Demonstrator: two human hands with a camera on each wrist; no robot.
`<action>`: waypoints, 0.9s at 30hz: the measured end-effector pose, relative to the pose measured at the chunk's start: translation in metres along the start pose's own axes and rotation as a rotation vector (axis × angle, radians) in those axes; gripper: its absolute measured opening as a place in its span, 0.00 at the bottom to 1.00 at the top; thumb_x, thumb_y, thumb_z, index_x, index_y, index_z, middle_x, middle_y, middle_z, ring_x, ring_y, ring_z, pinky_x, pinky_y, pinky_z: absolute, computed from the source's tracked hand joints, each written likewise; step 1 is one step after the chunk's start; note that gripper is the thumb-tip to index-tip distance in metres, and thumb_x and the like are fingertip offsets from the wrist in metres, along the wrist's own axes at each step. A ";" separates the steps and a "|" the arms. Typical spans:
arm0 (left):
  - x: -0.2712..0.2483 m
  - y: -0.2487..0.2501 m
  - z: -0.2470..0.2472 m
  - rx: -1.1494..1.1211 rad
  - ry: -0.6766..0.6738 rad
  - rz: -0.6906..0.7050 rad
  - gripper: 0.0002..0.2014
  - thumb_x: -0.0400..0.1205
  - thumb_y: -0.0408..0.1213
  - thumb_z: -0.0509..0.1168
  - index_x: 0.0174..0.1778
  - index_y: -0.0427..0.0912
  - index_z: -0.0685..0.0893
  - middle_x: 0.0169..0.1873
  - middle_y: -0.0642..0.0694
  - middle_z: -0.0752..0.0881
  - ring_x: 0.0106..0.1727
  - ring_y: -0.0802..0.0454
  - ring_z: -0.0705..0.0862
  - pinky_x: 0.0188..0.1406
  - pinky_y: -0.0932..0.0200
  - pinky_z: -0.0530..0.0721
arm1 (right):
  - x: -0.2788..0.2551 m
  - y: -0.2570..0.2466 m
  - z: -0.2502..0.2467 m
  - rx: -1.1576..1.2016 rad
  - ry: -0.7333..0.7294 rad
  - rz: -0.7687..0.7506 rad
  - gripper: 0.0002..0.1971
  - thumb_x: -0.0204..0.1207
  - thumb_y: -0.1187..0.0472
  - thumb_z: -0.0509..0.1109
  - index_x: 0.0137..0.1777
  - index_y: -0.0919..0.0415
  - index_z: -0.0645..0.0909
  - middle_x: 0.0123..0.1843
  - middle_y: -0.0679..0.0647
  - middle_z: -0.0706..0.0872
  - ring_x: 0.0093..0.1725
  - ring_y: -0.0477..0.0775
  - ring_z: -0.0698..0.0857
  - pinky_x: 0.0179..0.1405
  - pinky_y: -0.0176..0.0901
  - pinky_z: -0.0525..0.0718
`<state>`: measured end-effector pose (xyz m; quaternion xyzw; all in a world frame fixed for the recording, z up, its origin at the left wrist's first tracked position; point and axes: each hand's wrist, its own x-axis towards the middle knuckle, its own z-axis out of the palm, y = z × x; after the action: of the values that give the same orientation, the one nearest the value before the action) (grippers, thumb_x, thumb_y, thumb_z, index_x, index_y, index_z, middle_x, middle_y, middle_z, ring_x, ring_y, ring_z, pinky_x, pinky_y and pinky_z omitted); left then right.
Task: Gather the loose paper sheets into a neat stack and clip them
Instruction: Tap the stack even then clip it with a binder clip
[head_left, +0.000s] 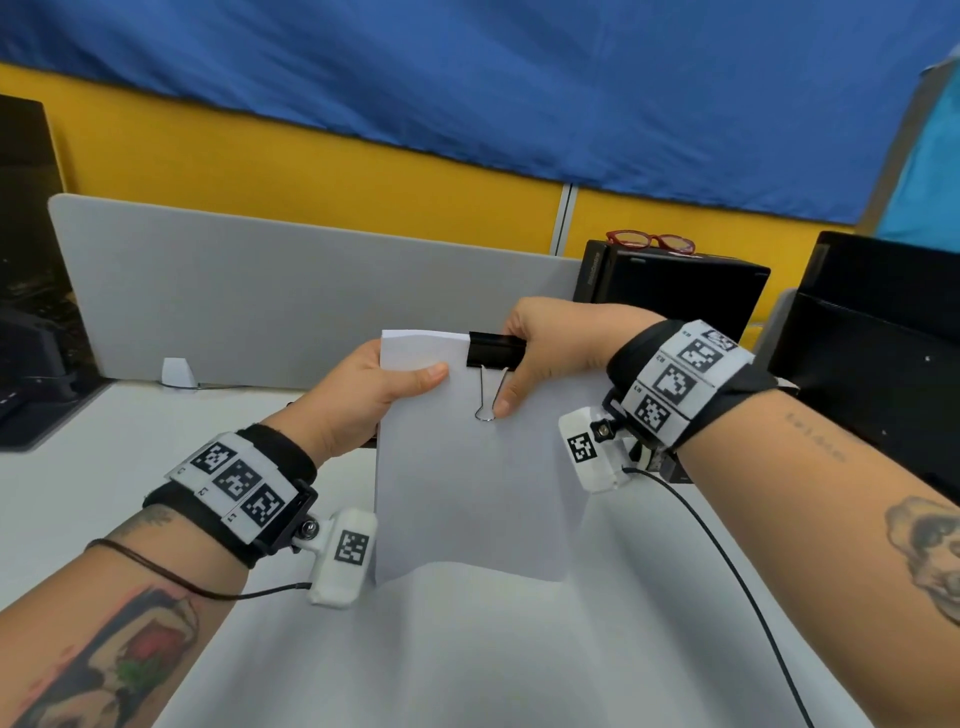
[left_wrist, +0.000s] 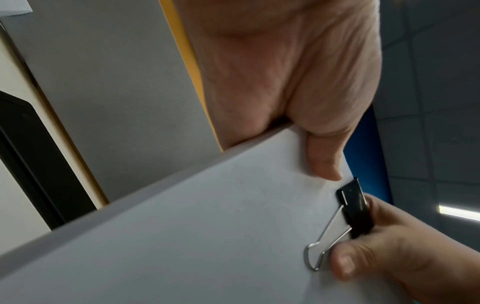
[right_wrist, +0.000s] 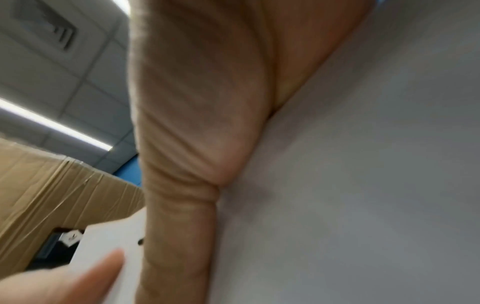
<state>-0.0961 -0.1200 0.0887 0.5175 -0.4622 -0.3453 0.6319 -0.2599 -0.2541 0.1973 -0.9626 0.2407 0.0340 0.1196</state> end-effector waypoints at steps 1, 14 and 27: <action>0.000 -0.001 -0.001 0.001 0.007 0.001 0.22 0.77 0.43 0.73 0.67 0.42 0.86 0.60 0.36 0.91 0.58 0.35 0.91 0.55 0.35 0.90 | 0.001 0.001 0.003 -0.037 0.040 -0.014 0.20 0.58 0.46 0.89 0.44 0.56 0.87 0.40 0.53 0.92 0.43 0.57 0.91 0.43 0.50 0.88; -0.025 -0.092 -0.002 0.038 0.016 -0.178 0.27 0.69 0.34 0.81 0.66 0.42 0.88 0.61 0.44 0.92 0.63 0.44 0.90 0.70 0.38 0.84 | -0.034 0.085 0.054 0.825 0.585 -0.080 0.16 0.63 0.57 0.86 0.43 0.66 0.86 0.41 0.56 0.91 0.39 0.49 0.91 0.36 0.39 0.88; -0.033 -0.112 0.023 -0.093 0.203 -0.393 0.15 0.81 0.39 0.74 0.63 0.43 0.86 0.57 0.44 0.94 0.58 0.44 0.92 0.63 0.45 0.87 | -0.005 0.101 0.218 1.269 0.540 0.205 0.23 0.70 0.59 0.83 0.64 0.59 0.85 0.56 0.51 0.93 0.55 0.49 0.92 0.52 0.41 0.90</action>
<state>-0.1235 -0.1230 -0.0265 0.5999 -0.2699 -0.4288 0.6191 -0.3139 -0.2844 -0.0351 -0.6538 0.3252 -0.3426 0.5912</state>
